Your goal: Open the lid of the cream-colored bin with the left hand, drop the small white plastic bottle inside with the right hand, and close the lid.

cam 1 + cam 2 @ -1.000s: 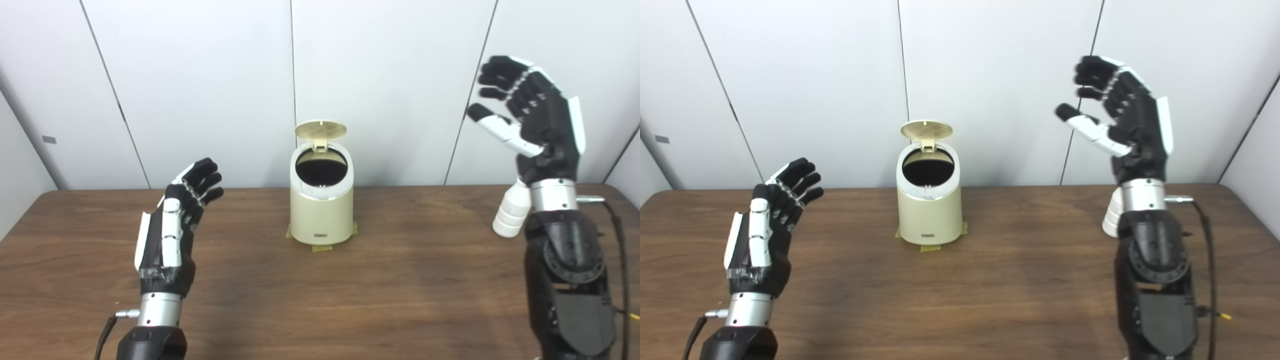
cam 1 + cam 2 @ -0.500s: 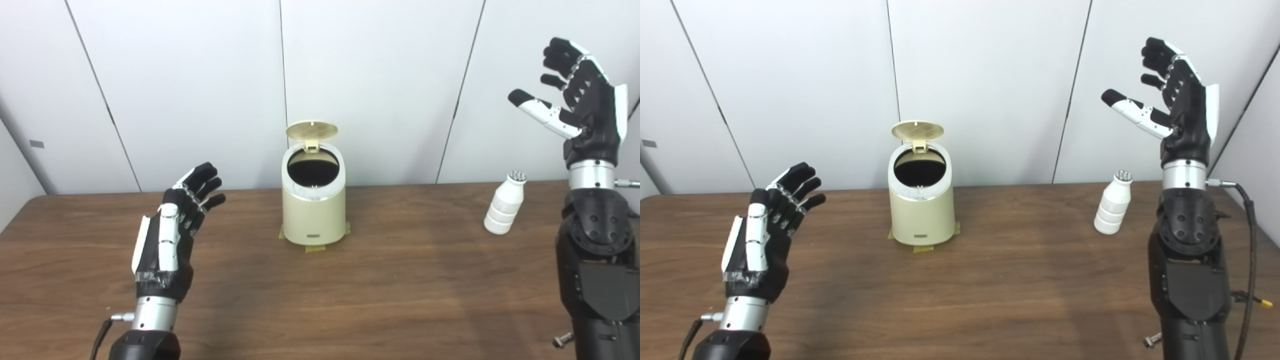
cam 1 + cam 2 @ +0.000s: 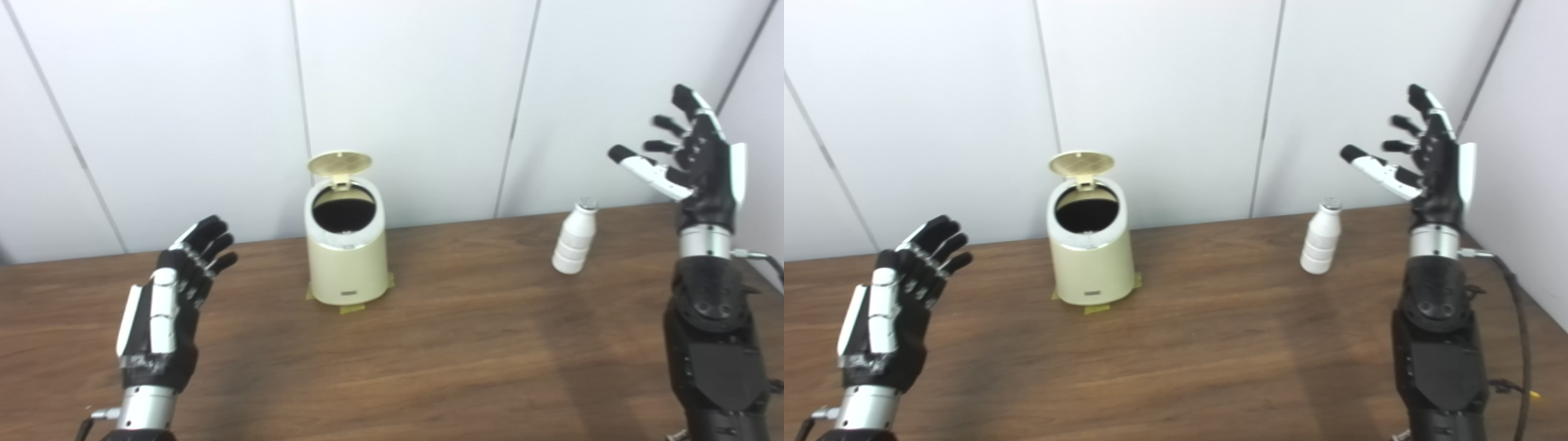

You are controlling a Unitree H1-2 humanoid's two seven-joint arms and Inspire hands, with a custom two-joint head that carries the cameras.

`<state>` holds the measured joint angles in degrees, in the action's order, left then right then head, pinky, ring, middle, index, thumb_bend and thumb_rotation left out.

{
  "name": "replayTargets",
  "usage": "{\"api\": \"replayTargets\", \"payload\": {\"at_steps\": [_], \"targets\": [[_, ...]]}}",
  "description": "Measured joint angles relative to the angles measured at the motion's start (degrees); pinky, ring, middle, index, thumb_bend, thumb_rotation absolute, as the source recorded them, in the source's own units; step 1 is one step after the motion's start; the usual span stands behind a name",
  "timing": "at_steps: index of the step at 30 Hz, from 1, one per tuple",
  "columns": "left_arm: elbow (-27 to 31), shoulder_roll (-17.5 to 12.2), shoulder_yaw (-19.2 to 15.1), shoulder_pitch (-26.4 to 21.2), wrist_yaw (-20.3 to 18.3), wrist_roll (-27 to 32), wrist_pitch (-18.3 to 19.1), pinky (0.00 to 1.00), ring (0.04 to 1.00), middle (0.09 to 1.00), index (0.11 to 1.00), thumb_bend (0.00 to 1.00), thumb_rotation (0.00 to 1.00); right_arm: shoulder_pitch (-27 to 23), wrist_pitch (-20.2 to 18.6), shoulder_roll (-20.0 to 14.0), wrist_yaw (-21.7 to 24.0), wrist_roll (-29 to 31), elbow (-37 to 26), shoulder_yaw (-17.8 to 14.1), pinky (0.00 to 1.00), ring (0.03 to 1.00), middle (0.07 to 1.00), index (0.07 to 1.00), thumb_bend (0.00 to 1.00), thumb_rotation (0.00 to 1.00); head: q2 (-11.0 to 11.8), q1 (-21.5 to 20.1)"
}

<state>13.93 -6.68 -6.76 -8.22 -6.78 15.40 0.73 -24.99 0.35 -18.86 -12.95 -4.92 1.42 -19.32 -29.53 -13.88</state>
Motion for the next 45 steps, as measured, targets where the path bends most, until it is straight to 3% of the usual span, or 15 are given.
{"api": "replayTargets", "payload": {"at_steps": [2, 7, 13, 20, 29, 37, 38, 39, 40, 45], "targets": [[0.0, -0.2, -0.5, 0.0, 0.0, 0.3, -0.1, 0.82, 0.851, 0.857, 0.846, 0.58, 0.91, 1.0, 0.0, 0.9, -0.2, -0.1, 0.0, 0.3, 0.69, 0.813, 0.9, 0.885, 0.91, 0.27, 0.0, -1.1], [-1.1, -1.3, -1.2, 0.0, -0.8, 1.3, -1.0, 0.83, 0.873, 0.876, 0.863, 0.6, 0.89, 3.1, -0.2, 1.9, -1.7, -2.5, 0.9, 1.0, 0.75, 0.875, 0.891, 0.877, 0.86, 0.31, 0.0, -4.7], [-1.5, -1.7, -1.8, -0.1, -0.9, 1.4, -1.8, 0.8, 0.856, 0.866, 0.847, 0.6, 0.89, 3.3, -2.1, 2.8, -3.0, -4.6, 0.0, 1.9, 0.77, 0.864, 0.883, 0.863, 0.86, 0.32, -0.1, -6.6], [-1.4, -1.7, -2.1, -0.2, -0.8, 2.1, -1.5, 0.8, 0.854, 0.862, 0.839, 0.46, 0.98, 4.3, -3.4, 3.4, -3.4, -5.9, 0.0, 2.4, 0.76, 0.85, 0.866, 0.856, 0.91, 0.37, 0.0, -9.2], [-1.1, -2.5, -2.2, -0.3, -0.9, 3.8, -0.3, 0.79, 0.839, 0.851, 0.833, 0.48, 0.94, 4.4, -4.5, 4.3, -3.9, -6.6, 0.4, 2.8, 0.83, 0.91, 0.918, 0.899, 0.92, 0.39, 0.1, -10.1], [-1.0, -2.8, -2.2, -0.6, -0.9, 4.7, 0.5, 0.78, 0.832, 0.843, 0.825, 0.38, 0.97, 6.8, -6.9, 4.3, -3.9, -7.0, 1.5, 2.9, 0.82, 0.906, 0.922, 0.915, 0.92, 0.38, 0.1, -10.4], [-1.0, -2.8, -2.2, -0.6, -0.9, 4.9, 0.5, 0.78, 0.829, 0.84, 0.823, 0.39, 0.97, 6.9, -6.9, 4.3, -4.0, -7.3, 1.8, 2.9, 0.81, 0.893, 0.916, 0.909, 0.93, 0.38, 0.1, -10.4], [-0.9, -2.8, -2.2, -0.6, -0.9, 4.9, 0.5, 0.77, 0.825, 0.837, 0.821, 0.38, 0.98, 6.9, -6.9, 4.3, -4.2, -7.8, 2.2, 2.9, 0.67, 0.799, 0.885, 0.901, 0.95, 0.39, -0.3, -10.1], [-0.8, -2.8, -2.1, -0.6, -0.9, 4.9, 0.6, 0.77, 0.824, 0.836, 0.821, 0.38, 0.98, 7.0, -7.0, 4.3, -4.4, -8.1, 2.5, 2.9, 0.6, 0.747, 0.872, 0.898, 0.95, 0.39, -0.4, -10.2], [0.9, -3.1, -2.0, -0.6, -0.9, 5.0, 1.3, 0.76, 0.824, 0.837, 0.818, 0.36, 1.0, 7.1, -7.4, 4.3, -5.5, -9.5, 2.5, 2.9, 0.74, 0.85, 0.905, 0.904, 0.96, 0.39, -0.6, -10.1]]}}
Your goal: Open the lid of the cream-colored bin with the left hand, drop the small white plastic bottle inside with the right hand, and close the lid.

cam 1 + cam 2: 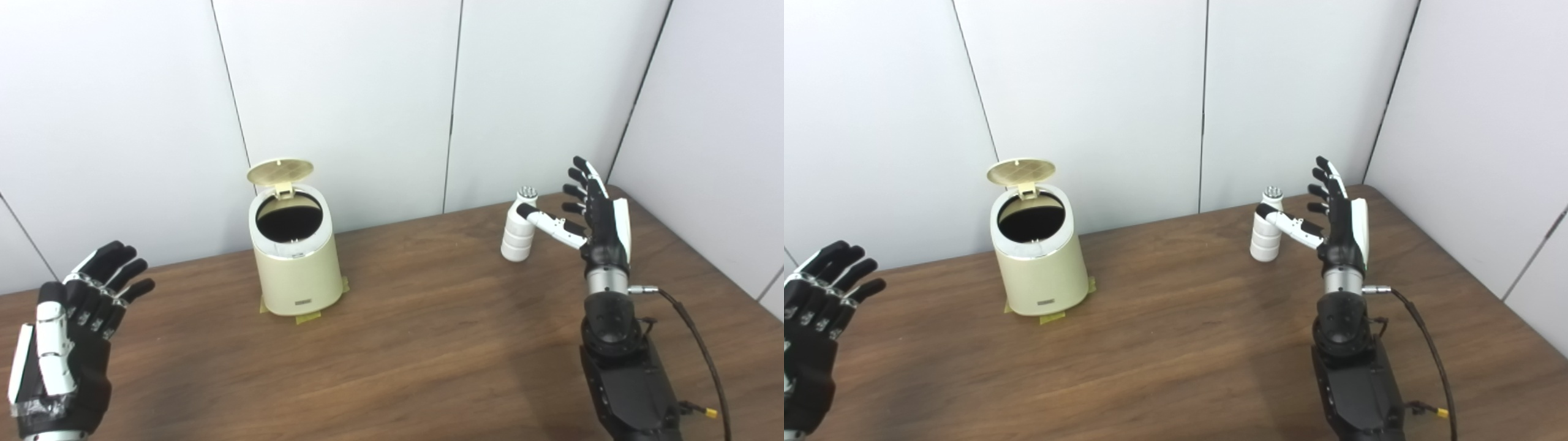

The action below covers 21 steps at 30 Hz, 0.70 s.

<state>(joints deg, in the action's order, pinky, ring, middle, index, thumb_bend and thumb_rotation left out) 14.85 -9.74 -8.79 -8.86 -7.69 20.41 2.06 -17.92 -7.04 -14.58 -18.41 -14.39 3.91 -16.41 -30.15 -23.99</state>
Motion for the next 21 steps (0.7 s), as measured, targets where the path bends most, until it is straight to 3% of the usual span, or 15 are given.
{"api": "replayTargets", "payload": {"at_steps": [7, 13, 21], "targets": [[0.6, 0.0, 0.0, 0.0, 0.2, 0.1, 1.7, 0.75, 0.815, 0.827, 0.81, 0.33, 1.0, 0.8, -2.4, 0.1, 0.0, -0.2, 0.1, 0.0, 0.85, 0.896, 0.913, 0.907, 0.97, 0.41, -0.2, 0.0], [2.0, -0.2, 0.5, 0.0, -0.1, -1.3, 0.9, 0.73, 0.809, 0.827, 0.807, 0.34, 0.98, 1.9, -4.1, 0.3, 0.1, 0.0, 0.3, 0.1, 0.72, 0.834, 0.878, 0.884, 0.97, 0.35, -0.5, 0.1], [3.2, -0.2, 0.6, 0.0, -0.2, -1.6, 0.5, 0.73, 0.812, 0.825, 0.808, 0.31, 0.98, 1.8, -5.7, 0.3, 1.9, 2.6, 1.0, 1.1, 0.69, 0.809, 0.864, 0.89, 0.9, 0.27, -0.7, 0.2]]}}
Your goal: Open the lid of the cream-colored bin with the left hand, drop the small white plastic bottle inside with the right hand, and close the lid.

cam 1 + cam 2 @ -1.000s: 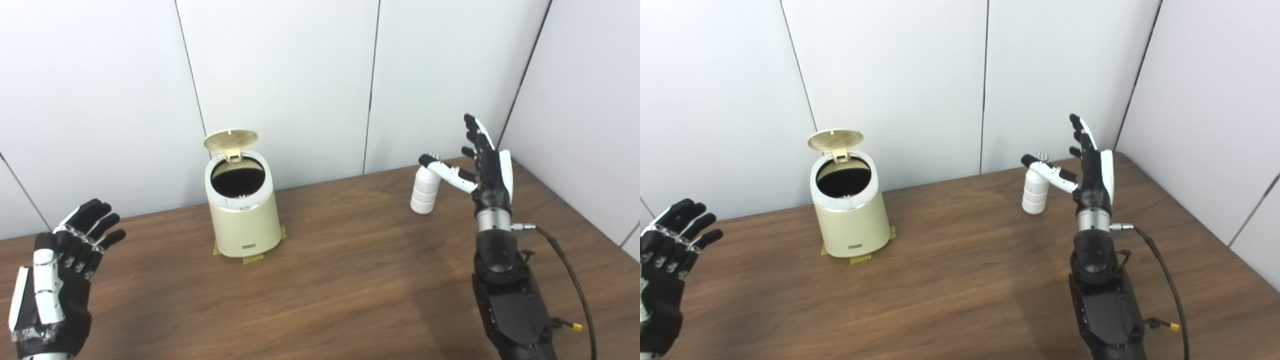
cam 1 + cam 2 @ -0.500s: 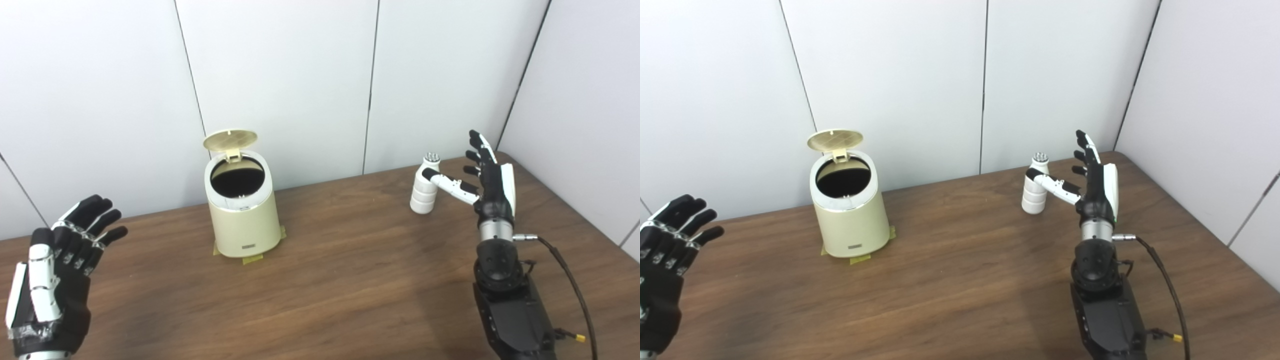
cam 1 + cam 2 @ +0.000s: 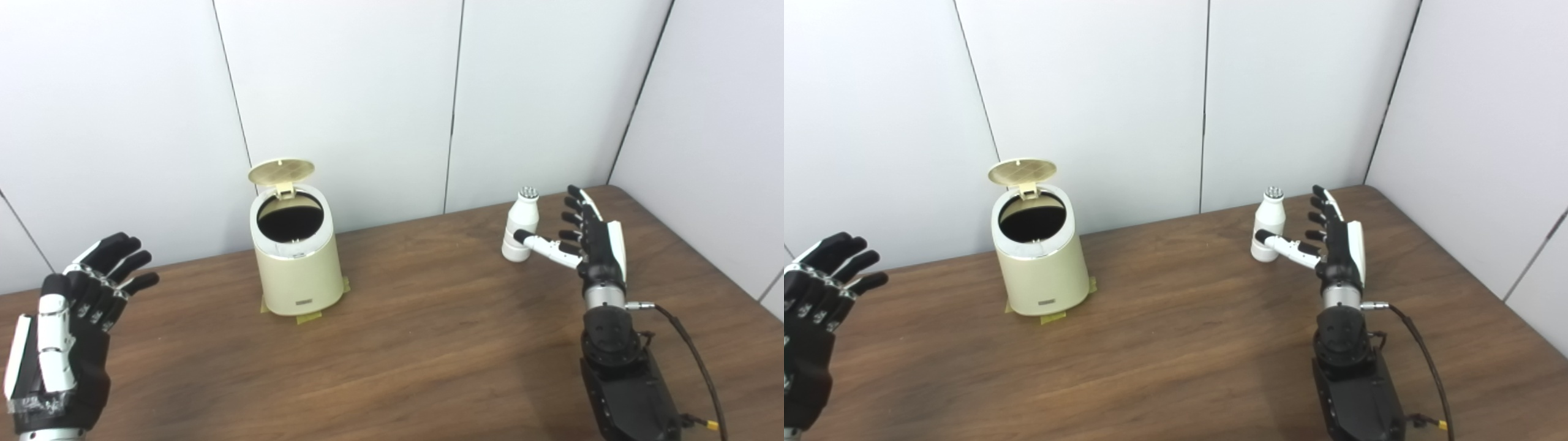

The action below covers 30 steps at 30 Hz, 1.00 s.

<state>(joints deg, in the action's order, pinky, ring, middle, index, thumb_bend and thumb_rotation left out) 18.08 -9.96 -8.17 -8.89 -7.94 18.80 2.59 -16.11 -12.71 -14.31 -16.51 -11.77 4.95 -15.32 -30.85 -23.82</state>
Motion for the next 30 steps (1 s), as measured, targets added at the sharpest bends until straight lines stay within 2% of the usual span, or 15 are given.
{"api": "replayTargets", "payload": {"at_steps": [3, 4, 8, 10, 13, 16, 21, 24, 30], "targets": [[0.2, 0.0, 0.0, 0.0, 0.1, 0.0, -0.1, 0.73, 0.812, 0.82, 0.803, 0.31, 0.99, -0.2, -0.3, 0.0, 0.4, 0.1, 1.9, 0.1, 0.65, 0.783, 0.848, 0.884, 0.89, 0.24, 0.0, 0.0], [0.4, 0.0, 0.0, 0.0, 0.2, 0.0, -0.1, 0.74, 0.815, 0.822, 0.804, 0.31, 0.99, -0.2, -0.3, 0.0, 0.5, 0.2, 2.6, 0.1, 0.6, 0.746, 0.829, 0.881, 0.9, 0.24, -0.1, 0.1], [0.8, 0.0, 0.0, 0.0, 0.5, 0.0, -0.1, 0.73, 0.807, 0.812, 0.796, 0.3, 0.99, -0.7, -0.3, -0.1, 0.8, 1.1, 5.0, 0.1, 0.6, 0.762, 0.854, 0.882, 0.89, 0.21, -0.3, 0.1], [0.9, 0.1, 0.0, 0.0, 0.5, 0.0, -0.1, 0.73, 0.803, 0.807, 0.79, 0.31, 0.98, -1.2, -0.3, -0.2, 0.9, 1.3, 5.4, 0.1, 0.52, 0.689, 0.833, 0.886, 0.88, 0.2, -0.4, 0.2], [1.1, 0.1, 0.0, 0.0, 0.7, 0.0, 0.0, 0.74, 0.81, 0.811, 0.792, 0.32, 0.97, -2.4, -0.4, -0.4, 1.2, 1.9, 5.5, 0.1, 0.6, 0.769, 0.859, 0.894, 0.88, 0.22, -0.6, 0.1], [3.1, 0.3, -0.1, 0.0, 1.1, 0.2, 0.9, 0.76, 0.827, 0.829, 0.8, 0.31, 0.99, -3.6, -0.8, -0.9, 2.3, 2.2, 5.9, 0.6, 0.72, 0.853, 0.901, 0.907, 0.88, 0.24, -0.7, 0.3], [4.2, 0.5, -0.7, 0.0, 1.4, 2.2, 1.2, 0.74, 0.808, 0.811, 0.785, 0.32, 0.94, -5.1, -3.0, -1.2, 2.4, 1.8, 7.7, 1.5, 0.63, 0.772, 0.838, 0.872, 0.88, 0.26, -0.7, 0.3], [4.8, 0.6, -0.8, 0.0, 1.5, 2.8, 1.7, 0.73, 0.809, 0.811, 0.782, 0.31, 0.94, -5.7, -3.4, -1.7, 2.4, 1.2, 8.4, 2.4, 0.68, 0.787, 0.836, 0.859, 0.89, 0.25, -0.7, 0.4], [5.4, 0.8, -0.8, 0.0, 1.9, 2.7, 3.0, 0.72, 0.8, 0.803, 0.776, 0.3, 0.96, -8.3, -4.8, -3.1, 2.4, 0.8, 11.2, 2.9, 0.67, 0.778, 0.829, 0.857, 0.9, 0.28, -0.7, 0.4]]}}
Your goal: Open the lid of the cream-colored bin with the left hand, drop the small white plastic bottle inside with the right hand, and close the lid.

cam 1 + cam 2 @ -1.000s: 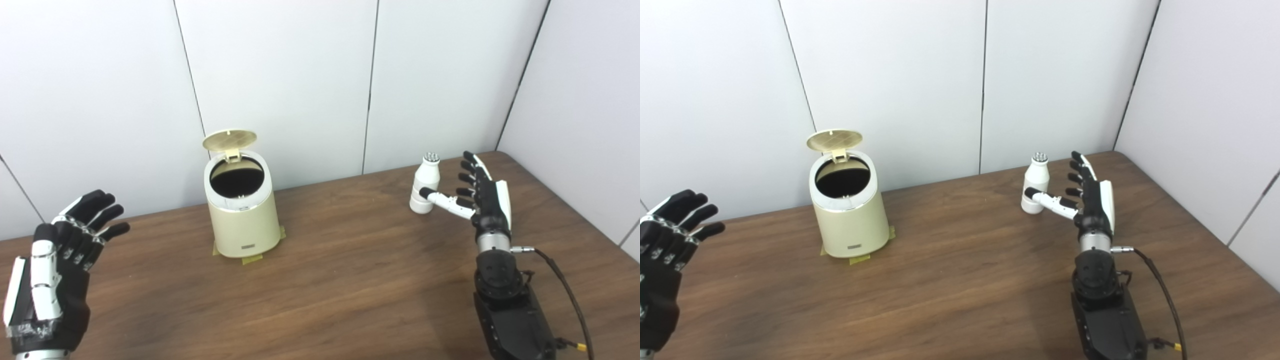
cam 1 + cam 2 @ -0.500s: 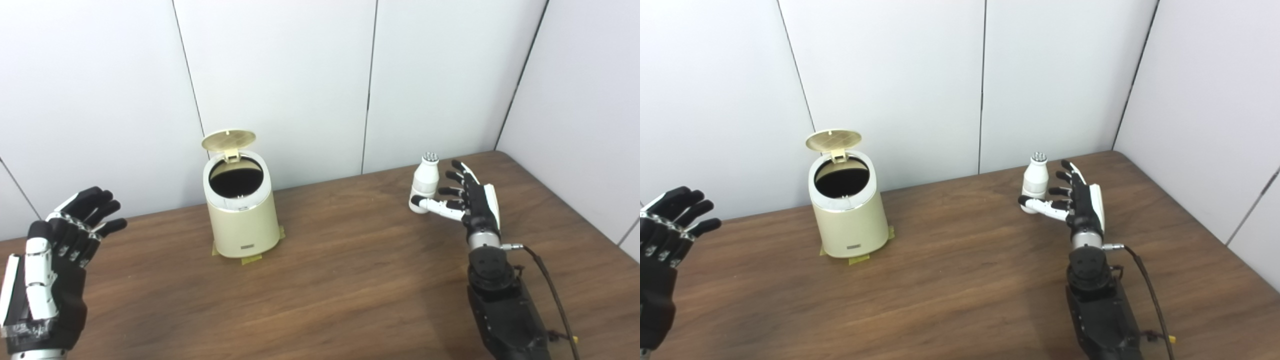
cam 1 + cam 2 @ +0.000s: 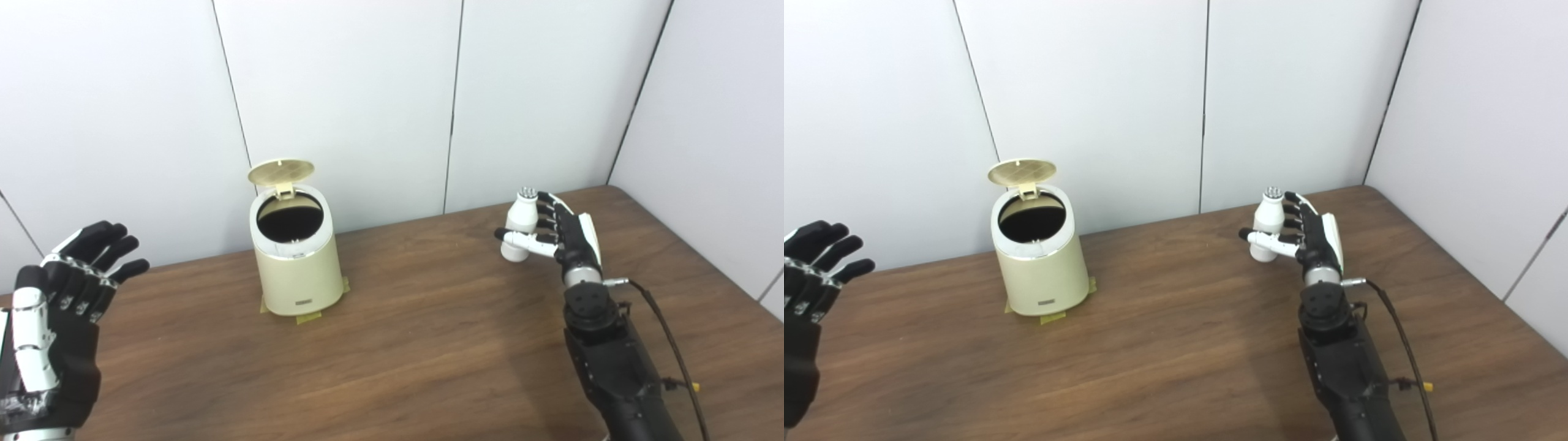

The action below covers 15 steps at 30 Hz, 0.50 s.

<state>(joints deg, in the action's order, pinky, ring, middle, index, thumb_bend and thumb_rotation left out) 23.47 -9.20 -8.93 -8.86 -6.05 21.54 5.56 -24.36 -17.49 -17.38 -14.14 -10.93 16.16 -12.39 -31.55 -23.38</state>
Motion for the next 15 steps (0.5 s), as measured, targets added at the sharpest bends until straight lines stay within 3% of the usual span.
{"api": "replayTargets", "payload": {"at_steps": [14, 15], "targets": [[1.7, 0.3, 0.3, 0.0, 1.1, 0.0, 0.9, 0.76, 0.825, 0.819, 0.777, 0.3, 0.98, -0.9, -0.5, -1.5, -0.2, -1.9, 2.6, 1.6, 0.58, 0.722, 0.801, 0.853, 0.9, 0.25, -0.1, 0.0], [1.7, 0.3, 0.4, 0.0, 1.1, 0.0, 0.9, 0.76, 0.823, 0.818, 0.777, 0.29, 0.98, -1.0, -0.5, -1.5, -0.2, -1.8, 2.9, 1.6, 0.6, 0.745, 0.816, 0.855, 0.91, 0.25, -0.1, 0.0]]}}
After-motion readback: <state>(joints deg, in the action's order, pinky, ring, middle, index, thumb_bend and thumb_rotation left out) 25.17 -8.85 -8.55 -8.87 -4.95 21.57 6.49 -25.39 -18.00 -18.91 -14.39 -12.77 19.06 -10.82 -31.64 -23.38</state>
